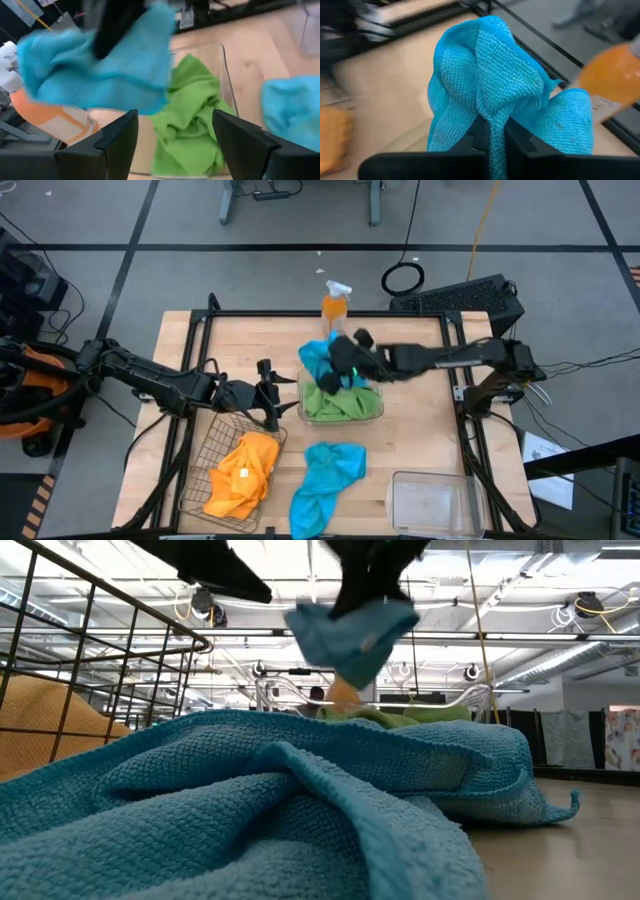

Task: Sort microfiber towel by color & place in baskets
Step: Put the top blue towel into the bottom transparent bin

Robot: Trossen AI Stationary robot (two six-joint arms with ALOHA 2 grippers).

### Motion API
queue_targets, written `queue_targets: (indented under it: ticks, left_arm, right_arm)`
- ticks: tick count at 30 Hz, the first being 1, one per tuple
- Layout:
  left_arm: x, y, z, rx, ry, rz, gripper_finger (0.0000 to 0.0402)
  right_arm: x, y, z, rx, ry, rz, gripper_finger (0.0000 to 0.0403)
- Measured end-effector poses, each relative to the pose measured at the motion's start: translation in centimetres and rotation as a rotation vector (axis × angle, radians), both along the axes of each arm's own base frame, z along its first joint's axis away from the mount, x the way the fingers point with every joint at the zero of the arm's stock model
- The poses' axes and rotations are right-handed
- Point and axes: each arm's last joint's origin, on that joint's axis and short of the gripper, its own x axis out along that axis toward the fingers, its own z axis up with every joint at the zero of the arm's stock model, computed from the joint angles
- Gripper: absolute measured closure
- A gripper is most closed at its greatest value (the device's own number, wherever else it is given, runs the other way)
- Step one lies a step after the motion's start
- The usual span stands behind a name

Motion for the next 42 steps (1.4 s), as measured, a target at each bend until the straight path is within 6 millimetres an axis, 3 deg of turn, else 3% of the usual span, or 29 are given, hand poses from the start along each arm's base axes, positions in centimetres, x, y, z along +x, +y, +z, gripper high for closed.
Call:
queue_targets:
  ticks: [6, 10, 14, 18, 25, 29, 42]
  left_arm:
    - [0.2, -0.9, 1.0, -0.051, -0.122, -0.021, 0.0142]
    - [0.2, -2.7, 2.2, -0.1, -0.231, -0.177, 0.0142]
    - [0.6, -4.7, 3.1, -0.172, -0.365, -0.347, 0.014]
    - [1.8, -6.4, 2.3, -0.192, -0.438, -0.409, 0.012]
    - [5.2, -7.3, 0.4, -0.159, -0.544, -0.347, 0.0057]
    - [7.1, -8.2, -0.6, -0.238, -0.506, -0.445, 0.0031]
    - [10.3, -8.9, -2.2, -0.239, -0.477, -0.427, 0.0025]
  right_arm:
    - [-2.1, 8.1, 1.4, -0.019, -0.018, 0.166, 0.0385]
    - [-4.0, 12.6, 1.4, 0.03, -0.014, 0.237, 0.0385]
    - [-6.1, 16.2, 1.2, 0.021, -0.034, 0.229, 0.0385]
    - [-7.5, 18.8, 1.0, -0.064, -0.069, 0.223, 0.0385]
    - [-8.6, 20.4, 1.2, -0.116, -0.112, 0.225, 0.0385]
    - [-8.4, 20.7, 1.2, -0.113, -0.131, 0.226, 0.0385]
    - [-6.9, 21.8, 0.2, -0.115, -0.167, 0.244, 0.0385]
